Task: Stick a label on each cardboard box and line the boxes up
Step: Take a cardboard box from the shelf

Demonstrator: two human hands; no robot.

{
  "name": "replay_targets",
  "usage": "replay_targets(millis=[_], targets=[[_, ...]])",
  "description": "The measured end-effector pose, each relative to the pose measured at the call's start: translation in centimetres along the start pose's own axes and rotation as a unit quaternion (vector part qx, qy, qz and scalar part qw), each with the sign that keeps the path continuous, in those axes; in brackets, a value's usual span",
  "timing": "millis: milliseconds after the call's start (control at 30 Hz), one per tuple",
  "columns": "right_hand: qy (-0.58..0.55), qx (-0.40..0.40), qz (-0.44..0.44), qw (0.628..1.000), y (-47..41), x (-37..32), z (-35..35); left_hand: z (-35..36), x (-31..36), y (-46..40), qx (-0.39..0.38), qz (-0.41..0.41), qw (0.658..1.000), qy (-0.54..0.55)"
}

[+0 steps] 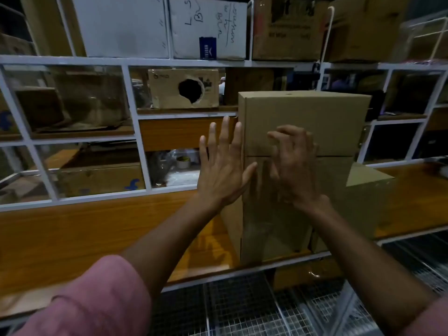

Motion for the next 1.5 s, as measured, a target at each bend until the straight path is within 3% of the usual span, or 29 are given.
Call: replay_targets(millis=[100, 467, 667, 833, 933, 1133, 1500], targets=[[0.030, 0.027, 0.021, 0.999, -0.2, 2.1, -0.9, 0.1, 0.5, -0.9, 0.002, -0.008, 1.000, 0.018], [0.138, 0.005, 0.134, 0.981, -0.7, 9.5, -2.0, 3.0, 2.5, -3.0, -0.028, -0.009, 0.998, 0.059], [0.119, 0.006, 0.169, 0.978, -0.4, 11.8, -2.2, 3.4, 0.8, -3.2, -0.032, -0.037, 0.995, 0.085], [0.053, -0.035, 0.173, 0.983, -0.8, 12.1, -0.7, 3.5, 0.7, -4.1, -0.005, -0.045, 0.978, 0.203], [0.032, -0.037, 0.166, 0.985, -0.7, 10.7, -0.1, 2.4, 0.5, -4.1, 0.037, -0.053, 0.969, 0.238], [-0.041, -0.019, 0.108, 0.993, -1.7, 3.8, 1.7, -3.6, -4.2, -1.0, 0.115, -0.051, 0.979, 0.160], [-0.133, -0.075, 0.048, 0.987, -0.2, -14.7, 11.1, -13.1, -19.0, 10.6, 0.112, -0.112, 0.987, 0.040]])
Point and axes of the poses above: each hand's wrist, its own y-axis away from the middle knuckle, its own z-axis out of the palm, x = y × z, the point moved 10 cm from there along -y, towards the middle knuckle, and after that the axes turned 11 degrees about z, right-handed, at the moved point
